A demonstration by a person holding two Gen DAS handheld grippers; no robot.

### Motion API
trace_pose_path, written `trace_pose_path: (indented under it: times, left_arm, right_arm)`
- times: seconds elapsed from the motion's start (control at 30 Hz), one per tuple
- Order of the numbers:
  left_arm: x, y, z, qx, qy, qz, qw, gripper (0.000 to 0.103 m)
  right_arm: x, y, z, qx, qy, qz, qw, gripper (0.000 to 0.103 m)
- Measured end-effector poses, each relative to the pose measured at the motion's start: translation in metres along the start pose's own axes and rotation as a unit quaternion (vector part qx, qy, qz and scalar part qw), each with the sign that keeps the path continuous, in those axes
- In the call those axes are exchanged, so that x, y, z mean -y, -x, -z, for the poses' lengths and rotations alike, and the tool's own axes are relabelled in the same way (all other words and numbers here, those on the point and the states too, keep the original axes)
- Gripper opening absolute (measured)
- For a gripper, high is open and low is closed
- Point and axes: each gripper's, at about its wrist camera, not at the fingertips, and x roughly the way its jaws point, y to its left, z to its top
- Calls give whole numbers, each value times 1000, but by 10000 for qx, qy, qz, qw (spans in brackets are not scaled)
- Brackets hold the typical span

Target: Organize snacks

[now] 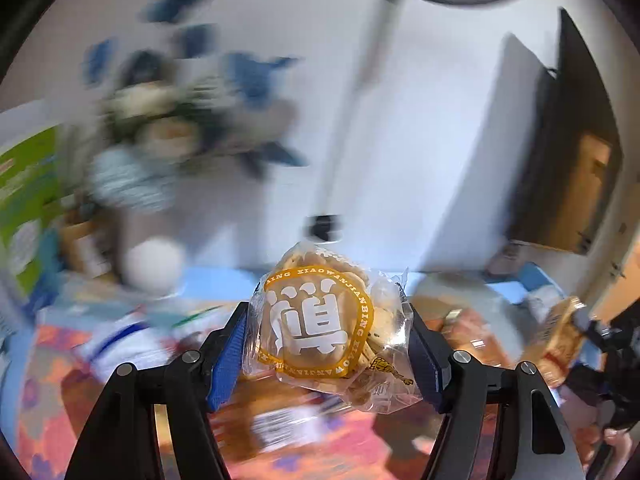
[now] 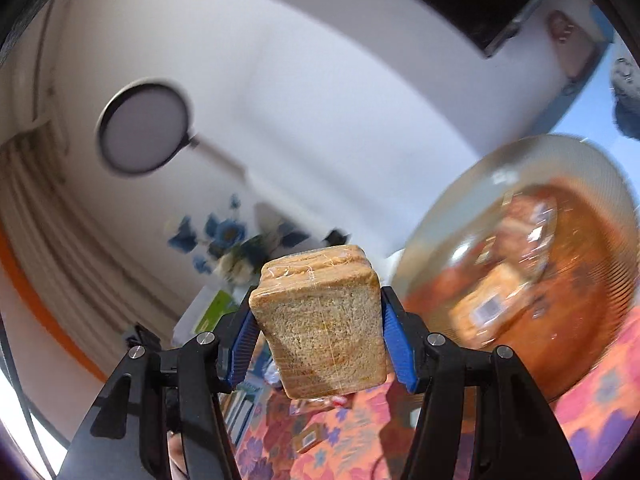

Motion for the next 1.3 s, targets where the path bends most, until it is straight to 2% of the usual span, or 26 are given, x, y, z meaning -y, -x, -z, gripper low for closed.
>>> trace_pose_path:
  times: [0.1, 0.2, 0.23, 0.27, 0.3, 0.33, 0.4, 0.5, 0.77, 0.93, 1.07, 1.2, 1.3]
  left_arm:
    - [37, -29, -12, -210, -140, 395, 9989, 70]
    - [76, -70, -19, -632, -303, 827, 9941, 72]
    - [88, -86, -19, -885, -312, 944, 9911, 75]
    - [98, -100, -19, -1118, -311, 977, 9884, 78]
    - [104, -111, -17, -1308, -330, 979, 9860, 85]
    - [109, -119, -15, -1432, -352, 924, 9847, 91]
    - [114, -130, -12, -1584, -428, 778, 9834, 94]
    - [114, -133, -9, -1575, -613, 555, 9841, 94]
    - [87, -114, -7, -1471, -720, 185, 9863, 95]
    - [63, -95, -13, -1336, -726, -73, 9883, 95]
    - [32, -73, -23, -1272, -596, -216, 9898, 95]
    - [-11, -37, -34, -1027, -495, -481, 9923, 96]
    - [-40, -14, -37, -880, -511, -727, 9921, 100]
  right_arm:
    - [18, 5, -18, -228, -211, 367, 9988, 56]
    - [35, 4, -27, -452, -361, 725, 9957, 57]
    - [39, 5, -28, -518, -349, 856, 9944, 59]
    - [44, 3, -30, -573, -353, 1155, 9910, 63]
    - [47, 3, -33, -542, -373, 1442, 9874, 77]
    - [50, 5, -33, -488, -374, 1590, 9854, 84]
    - [48, 10, -36, -321, -254, 1871, 9815, 85]
    - [42, 15, -37, -197, -55, 1996, 9797, 85]
    - [13, 1, -29, -225, 288, 2045, 9782, 87]
    - [-21, -20, -16, -395, 851, 2176, 9715, 87]
    - [-55, -41, -1, -446, 1371, 2125, 9665, 88]
    - [-84, -61, 16, -526, 1741, 1959, 9636, 94]
    - [-103, -79, 35, -666, 2021, 1811, 9602, 100]
